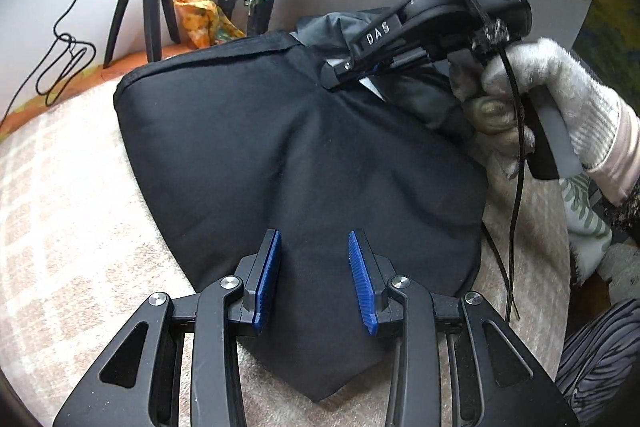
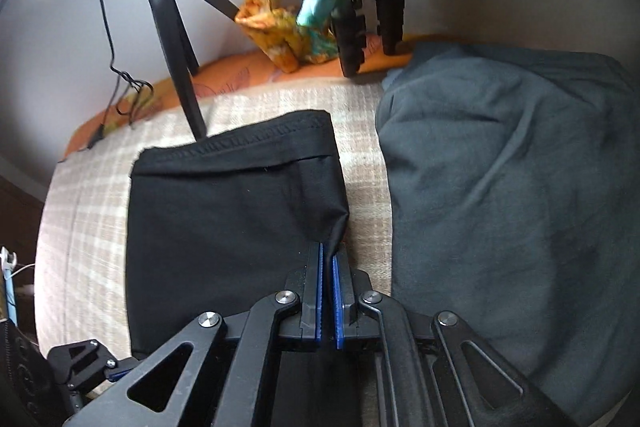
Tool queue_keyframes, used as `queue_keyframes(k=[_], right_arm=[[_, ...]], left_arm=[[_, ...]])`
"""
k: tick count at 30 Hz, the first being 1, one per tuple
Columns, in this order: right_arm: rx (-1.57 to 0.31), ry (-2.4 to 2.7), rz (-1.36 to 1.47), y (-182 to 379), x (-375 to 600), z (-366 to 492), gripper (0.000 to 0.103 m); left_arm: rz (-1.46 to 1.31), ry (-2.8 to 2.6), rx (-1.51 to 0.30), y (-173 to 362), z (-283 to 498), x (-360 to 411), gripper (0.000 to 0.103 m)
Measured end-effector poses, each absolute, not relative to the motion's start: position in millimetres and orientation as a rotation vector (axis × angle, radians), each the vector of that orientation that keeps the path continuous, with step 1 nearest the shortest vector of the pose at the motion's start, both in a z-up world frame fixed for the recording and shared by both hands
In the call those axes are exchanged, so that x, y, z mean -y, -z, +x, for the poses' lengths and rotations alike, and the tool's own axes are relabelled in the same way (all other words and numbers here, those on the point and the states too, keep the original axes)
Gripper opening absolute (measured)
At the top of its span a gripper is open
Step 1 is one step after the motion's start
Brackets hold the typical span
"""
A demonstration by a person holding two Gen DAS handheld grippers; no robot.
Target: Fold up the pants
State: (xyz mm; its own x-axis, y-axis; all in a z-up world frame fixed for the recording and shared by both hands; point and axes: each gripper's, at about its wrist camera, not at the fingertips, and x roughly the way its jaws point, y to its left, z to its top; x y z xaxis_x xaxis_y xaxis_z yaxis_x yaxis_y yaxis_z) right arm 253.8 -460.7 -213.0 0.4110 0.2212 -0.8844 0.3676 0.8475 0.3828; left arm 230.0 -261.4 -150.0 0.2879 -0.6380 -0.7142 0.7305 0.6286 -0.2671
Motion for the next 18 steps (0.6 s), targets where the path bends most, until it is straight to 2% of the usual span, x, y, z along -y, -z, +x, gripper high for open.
queue_keyframes(k=[4, 8, 11, 13, 16, 17, 18], right_arm=[[-1.167, 0.108, 0.597, 218.7, 463.7, 251.6, 0.003], [-1.157, 0.092, 0.591, 219.0, 464.2, 248.5, 0.008], [-1.134, 0.059, 0.628, 216.3, 469.8, 242.7, 0.023], [-1.118, 0.039, 0.641, 215.2, 474.6, 238.1, 0.028], [-1.121, -0.009, 0.694, 215.8, 477.2, 234.7, 0.043], [-1.123, -0.022, 0.707, 215.9, 478.6, 233.9, 0.052], [-1.129, -0.035, 0.716, 216.2, 479.9, 233.2, 0.057]], left_arm=[[0.090, 0.908, -0.904, 146.1, 230.8, 252.5, 0.033], [0.005, 0.880, -0.916, 141.1, 239.0, 236.2, 0.033], [-0.060, 0.840, -0.923, 135.4, 250.7, 216.9, 0.034], [-0.104, 0.817, -0.938, 134.6, 258.5, 207.9, 0.048], [-0.208, 0.804, -0.974, 136.0, 274.7, 197.6, 0.049], [-0.233, 0.799, -0.988, 137.7, 279.7, 196.6, 0.049], [-0.255, 0.798, -1.002, 138.7, 285.7, 197.6, 0.049]])
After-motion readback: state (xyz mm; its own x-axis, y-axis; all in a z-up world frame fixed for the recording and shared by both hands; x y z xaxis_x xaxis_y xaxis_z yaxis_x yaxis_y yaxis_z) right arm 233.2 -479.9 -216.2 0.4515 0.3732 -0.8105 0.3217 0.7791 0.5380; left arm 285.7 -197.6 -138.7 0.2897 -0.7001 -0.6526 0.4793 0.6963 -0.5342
